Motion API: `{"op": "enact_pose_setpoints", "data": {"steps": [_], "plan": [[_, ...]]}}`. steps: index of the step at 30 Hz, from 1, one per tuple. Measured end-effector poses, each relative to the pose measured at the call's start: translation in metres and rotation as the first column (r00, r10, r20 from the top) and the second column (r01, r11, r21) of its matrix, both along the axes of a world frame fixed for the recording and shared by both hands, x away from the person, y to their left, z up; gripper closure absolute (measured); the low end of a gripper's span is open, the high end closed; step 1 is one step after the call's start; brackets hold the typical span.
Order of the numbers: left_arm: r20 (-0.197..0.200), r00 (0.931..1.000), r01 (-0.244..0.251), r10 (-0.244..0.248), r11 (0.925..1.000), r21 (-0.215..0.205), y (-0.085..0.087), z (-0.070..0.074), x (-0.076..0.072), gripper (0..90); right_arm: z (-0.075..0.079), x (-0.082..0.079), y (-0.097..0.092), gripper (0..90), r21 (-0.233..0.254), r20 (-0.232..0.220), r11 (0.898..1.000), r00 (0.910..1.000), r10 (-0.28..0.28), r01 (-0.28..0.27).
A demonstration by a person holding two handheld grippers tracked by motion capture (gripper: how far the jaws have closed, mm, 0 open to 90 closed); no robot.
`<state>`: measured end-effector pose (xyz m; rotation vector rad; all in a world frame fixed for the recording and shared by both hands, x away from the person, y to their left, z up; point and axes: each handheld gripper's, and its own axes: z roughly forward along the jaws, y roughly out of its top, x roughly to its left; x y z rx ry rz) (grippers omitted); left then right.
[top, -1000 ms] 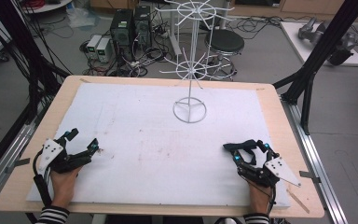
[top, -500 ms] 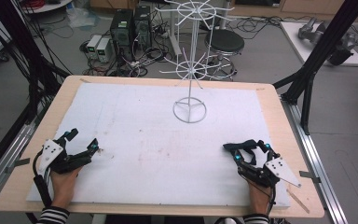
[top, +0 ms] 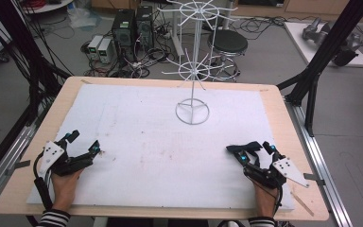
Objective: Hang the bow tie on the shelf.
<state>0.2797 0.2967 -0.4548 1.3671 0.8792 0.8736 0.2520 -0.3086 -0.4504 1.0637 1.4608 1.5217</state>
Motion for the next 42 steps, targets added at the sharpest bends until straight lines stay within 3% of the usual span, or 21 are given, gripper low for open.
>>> {"op": "enact_pose_setpoints", "data": {"steps": [6,11,15,20,26,29,36,42], "plan": [[0.0,1.0,-0.001,0.001,1.0,0.006,0.0,0.0,0.0,13.5,0.011,0.0,-0.003,10.0,-0.02,-0.015,1.0,0.9999,0.002,-0.003],[-0.001,1.0,-0.002,0.002,1.0,0.006,0.0,0.0,0.0,13.5,0.024,0.002,-0.01,10.0,-0.074,-0.043,0.997,0.999,0.011,-0.014],[-0.001,1.0,-0.002,0.002,1.0,0.006,0.0,0.0,0.0,13.5,0.032,0.004,-0.016,10.0,-0.088,-0.057,0.996,0.9983,0.012,-0.017],[0.0,1.0,-0.003,0.003,1.0,0.007,0.0,0.0,0.0,13.5,0.041,0.008,-0.024,10.0,-0.1,-0.114,0.995,0.9933,0.018,-0.029],[0.001,1.0,-0.003,0.003,1.0,0.006,0.0,0.0,0.0,13.5,0.048,0.015,-0.031,10.1,-0.138,-0.201,0.989,0.9795,0.016,-0.045],[0.0,1.0,-0.002,0.002,0.9999,0.01,-0.001,0.0,0.0,13.5,0.05,0.019,-0.035,10.1,-0.14,-0.252,0.989,0.9677,0.012,-0.049],[-0.001,1.0,-0.002,0.002,0.9999,0.012,-0.001,0.0,0.0,13.5,0.05,0.025,-0.04,10.1,-0.183,-0.31,0.981,0.9506,0.0,-0.06],[0.0,1.0,-0.002,0.002,0.9999,0.012,-0.001,0.0,0.0,13.5,0.047,0.028,-0.04,10.2,-0.223,-0.373,0.971,0.9278,-0.005,-0.084]]}}
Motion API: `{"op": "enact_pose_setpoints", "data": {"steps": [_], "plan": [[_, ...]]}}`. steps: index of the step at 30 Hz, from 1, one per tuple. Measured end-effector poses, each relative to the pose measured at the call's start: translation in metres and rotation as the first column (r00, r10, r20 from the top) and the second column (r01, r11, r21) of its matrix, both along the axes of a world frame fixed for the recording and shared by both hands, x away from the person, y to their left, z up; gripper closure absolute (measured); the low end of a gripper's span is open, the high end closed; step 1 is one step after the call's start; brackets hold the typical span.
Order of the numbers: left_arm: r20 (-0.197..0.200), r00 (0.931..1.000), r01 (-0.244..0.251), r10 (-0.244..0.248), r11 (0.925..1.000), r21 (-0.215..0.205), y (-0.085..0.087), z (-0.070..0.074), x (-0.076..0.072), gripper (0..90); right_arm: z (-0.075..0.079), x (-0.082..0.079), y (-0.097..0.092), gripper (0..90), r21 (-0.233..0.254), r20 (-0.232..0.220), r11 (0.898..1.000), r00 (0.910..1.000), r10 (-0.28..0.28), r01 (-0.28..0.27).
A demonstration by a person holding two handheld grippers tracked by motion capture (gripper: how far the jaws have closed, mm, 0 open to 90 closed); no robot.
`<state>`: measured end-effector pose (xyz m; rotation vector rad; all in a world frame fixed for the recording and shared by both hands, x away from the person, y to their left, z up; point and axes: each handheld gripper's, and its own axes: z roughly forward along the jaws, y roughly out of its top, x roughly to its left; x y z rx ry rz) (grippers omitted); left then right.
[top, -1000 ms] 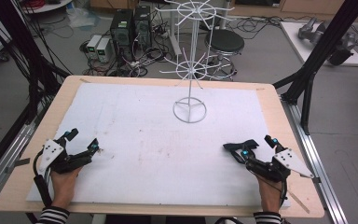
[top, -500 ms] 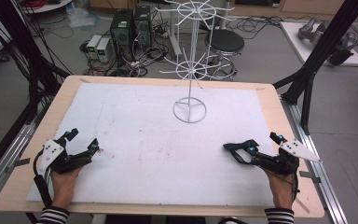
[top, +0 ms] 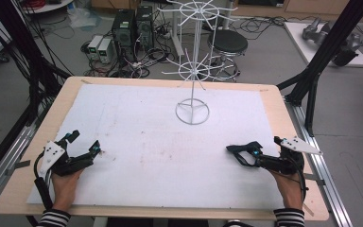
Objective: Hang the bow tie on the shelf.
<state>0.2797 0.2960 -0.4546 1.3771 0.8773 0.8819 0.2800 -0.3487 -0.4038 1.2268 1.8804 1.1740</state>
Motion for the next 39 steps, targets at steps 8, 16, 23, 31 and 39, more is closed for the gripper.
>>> {"op": "enact_pose_setpoints", "data": {"steps": [8,16,23,31,39], "plan": [[0.0,1.0,0.001,-0.001,1.0,0.0,0.0,0.0,0.0,13.5,-0.004,0.004,0.0,17.1,-0.058,-0.105,0.998,0.9944,0.006,-0.012],[0.0,1.0,0.001,-0.001,1.0,0.0,0.0,0.0,0.0,13.5,-0.005,0.007,0.002,20.8,-0.094,-0.179,0.996,0.9837,-0.017,0.0],[0.005,1.0,-0.001,0.001,1.0,0.0,0.0,0.0,-0.001,13.5,-0.011,0.008,0.007,29.3,-0.14,-0.251,0.99,0.968,-0.002,-0.035],[0.008,1.0,-0.003,0.003,1.0,0.0,0.0,0.0,-0.001,13.5,-0.014,0.011,0.009,36.9,-0.149,-0.3,0.987,0.9539,0.011,-0.059],[0.008,1.0,-0.002,0.002,1.0,0.0,0.0,0.0,-0.001,13.5,-0.015,0.015,0.012,43.3,-0.186,-0.354,0.981,0.9351,-0.009,-0.061]]}}
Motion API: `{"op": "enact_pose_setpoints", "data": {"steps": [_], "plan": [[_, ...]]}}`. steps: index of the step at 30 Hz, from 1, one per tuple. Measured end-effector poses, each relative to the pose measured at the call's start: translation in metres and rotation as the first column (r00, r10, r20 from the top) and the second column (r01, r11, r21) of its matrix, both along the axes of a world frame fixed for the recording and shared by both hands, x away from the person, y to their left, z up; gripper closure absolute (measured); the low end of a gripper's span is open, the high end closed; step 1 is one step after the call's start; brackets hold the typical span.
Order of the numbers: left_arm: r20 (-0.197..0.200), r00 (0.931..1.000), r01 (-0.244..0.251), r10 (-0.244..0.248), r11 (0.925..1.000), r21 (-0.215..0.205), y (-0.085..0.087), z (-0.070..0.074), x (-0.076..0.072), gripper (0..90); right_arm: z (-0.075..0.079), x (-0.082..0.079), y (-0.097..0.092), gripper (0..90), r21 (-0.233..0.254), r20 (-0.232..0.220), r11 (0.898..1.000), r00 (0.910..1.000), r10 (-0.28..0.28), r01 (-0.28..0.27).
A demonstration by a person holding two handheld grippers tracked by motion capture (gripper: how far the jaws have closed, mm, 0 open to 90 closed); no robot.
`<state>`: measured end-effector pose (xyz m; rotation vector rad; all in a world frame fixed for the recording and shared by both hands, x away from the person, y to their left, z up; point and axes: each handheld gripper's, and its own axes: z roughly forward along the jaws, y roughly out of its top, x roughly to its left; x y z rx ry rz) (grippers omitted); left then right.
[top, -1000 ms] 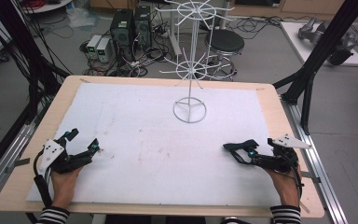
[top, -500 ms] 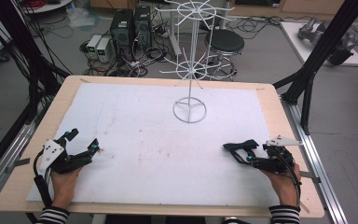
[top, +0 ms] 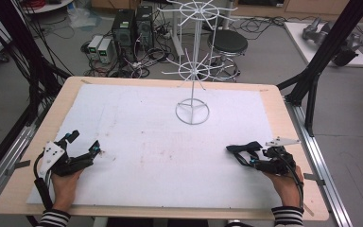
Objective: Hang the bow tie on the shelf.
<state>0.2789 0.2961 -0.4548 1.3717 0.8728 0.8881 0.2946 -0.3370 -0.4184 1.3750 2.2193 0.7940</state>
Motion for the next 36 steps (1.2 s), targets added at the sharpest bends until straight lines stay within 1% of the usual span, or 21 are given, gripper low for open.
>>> {"op": "enact_pose_setpoints", "data": {"steps": [4,9,13,15,17,21,23,30,36], "plan": [[0.0,1.0,0.0,0.0,1.0,0.0,0.0,0.0,0.0,13.5,0.0,0.002,0.001,45.3,-0.008,-0.016,1.0,0.9999,-0.005,0.005],[0.001,1.0,0.0,0.0,1.0,0.0,0.0,0.0,0.0,13.6,-0.001,0.005,0.004,47.5,-0.037,-0.036,0.999,0.9993,-0.011,0.009],[0.001,1.0,0.001,-0.001,1.0,0.0,0.0,0.0,0.0,13.6,-0.002,0.006,0.005,48.1,-0.042,-0.056,0.999,0.9983,-0.017,0.014],[0.002,1.0,0.0,0.0,1.0,-0.007,0.0,0.0,0.0,13.6,-0.003,0.007,0.005,50.4,-0.047,-0.066,0.999,0.9976,-0.024,0.021],[0.001,1.0,0.0,0.0,1.0,-0.004,0.0,0.0,0.0,13.6,-0.003,0.007,0.004,52.0,-0.055,-0.069,0.998,0.9974,-0.022,0.018],[0.002,1.0,0.001,-0.001,1.0,-0.006,0.0,0.0,0.0,13.6,-0.002,0.009,0.004,55.1,-0.058,-0.079,0.998,0.9961,-0.038,0.033],[0.002,1.0,0.0,0.0,1.0,-0.007,0.0,0.0,0.0,13.6,-0.001,0.01,0.003,55.9,-0.052,-0.09,0.998,0.995,-0.043,0.039],[0.003,1.0,0.001,-0.001,1.0,-0.007,0.0,0.0,0.0,13.6,-0.001,0.013,0.005,61.3,-0.058,-0.122,0.998,0.9914,-0.045,0.038],[0.002,1.0,0.0,0.0,1.0,-0.006,0.0,0.0,0.0,13.6,-0.001,0.015,0.003,67.7,-0.027,-0.149,0.997,0.9864,-0.069,0.065]]}}
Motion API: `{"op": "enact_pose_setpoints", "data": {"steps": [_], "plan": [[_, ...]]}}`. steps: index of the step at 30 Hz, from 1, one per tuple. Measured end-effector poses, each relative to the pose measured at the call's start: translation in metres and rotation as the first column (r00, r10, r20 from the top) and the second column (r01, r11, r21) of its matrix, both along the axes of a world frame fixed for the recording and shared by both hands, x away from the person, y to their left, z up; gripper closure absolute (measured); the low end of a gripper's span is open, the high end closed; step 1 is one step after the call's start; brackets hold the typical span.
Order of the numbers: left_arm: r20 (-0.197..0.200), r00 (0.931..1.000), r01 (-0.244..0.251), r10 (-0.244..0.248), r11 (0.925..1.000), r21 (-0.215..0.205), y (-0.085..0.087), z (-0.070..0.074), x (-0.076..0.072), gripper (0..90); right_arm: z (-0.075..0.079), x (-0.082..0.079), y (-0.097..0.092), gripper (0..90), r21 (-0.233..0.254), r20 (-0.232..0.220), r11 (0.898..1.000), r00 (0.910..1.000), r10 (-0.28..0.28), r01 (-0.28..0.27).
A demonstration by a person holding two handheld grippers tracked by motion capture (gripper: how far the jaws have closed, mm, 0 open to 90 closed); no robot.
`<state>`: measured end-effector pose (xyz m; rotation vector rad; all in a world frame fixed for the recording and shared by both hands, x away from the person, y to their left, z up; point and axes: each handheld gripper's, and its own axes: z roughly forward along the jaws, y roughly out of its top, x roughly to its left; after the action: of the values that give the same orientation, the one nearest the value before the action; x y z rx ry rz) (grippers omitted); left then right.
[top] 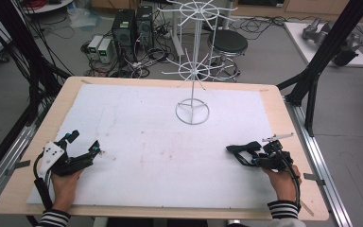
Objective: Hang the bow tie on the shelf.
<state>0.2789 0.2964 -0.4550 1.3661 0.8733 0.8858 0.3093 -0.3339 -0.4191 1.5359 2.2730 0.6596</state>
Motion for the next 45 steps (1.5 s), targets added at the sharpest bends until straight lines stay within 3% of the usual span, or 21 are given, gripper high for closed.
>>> {"op": "enact_pose_setpoints", "data": {"steps": [14,19,27,36,39,45], "plan": [[0.0,1.0,0.0,0.0,1.0,0.001,0.0,0.0,0.0,13.5,0.0,0.005,-0.003,86.1,0.053,-0.063,0.997,0.9965,-0.056,0.059],[-0.001,1.0,0.001,-0.001,1.0,-0.001,0.0,0.0,0.0,13.6,0.001,0.004,-0.003,87.0,0.055,-0.048,0.997,0.9975,-0.052,0.055],[0.0,1.0,0.0,0.0,1.0,0.0,0.0,0.0,0.0,13.6,0.008,-0.002,-0.002,87.1,0.11,0.047,0.994,0.9984,-0.031,0.025],[-0.001,1.0,0.0,0.0,1.0,-0.001,0.0,0.0,0.0,13.6,0.017,-0.008,-0.003,87.1,0.175,0.149,0.984,0.9882,-0.036,0.009],[-0.001,1.0,0.0,0.0,1.0,-0.001,0.0,0.0,0.0,13.6,0.021,-0.01,-0.002,87.1,0.187,0.197,0.982,0.98,-0.028,-0.009],[-0.001,1.0,0.0,0.0,1.0,-0.001,0.0,0.0,0.0,13.6,0.027,-0.013,-0.001,87.1,0.245,0.283,0.968,0.959,-0.016,-0.056]]}}
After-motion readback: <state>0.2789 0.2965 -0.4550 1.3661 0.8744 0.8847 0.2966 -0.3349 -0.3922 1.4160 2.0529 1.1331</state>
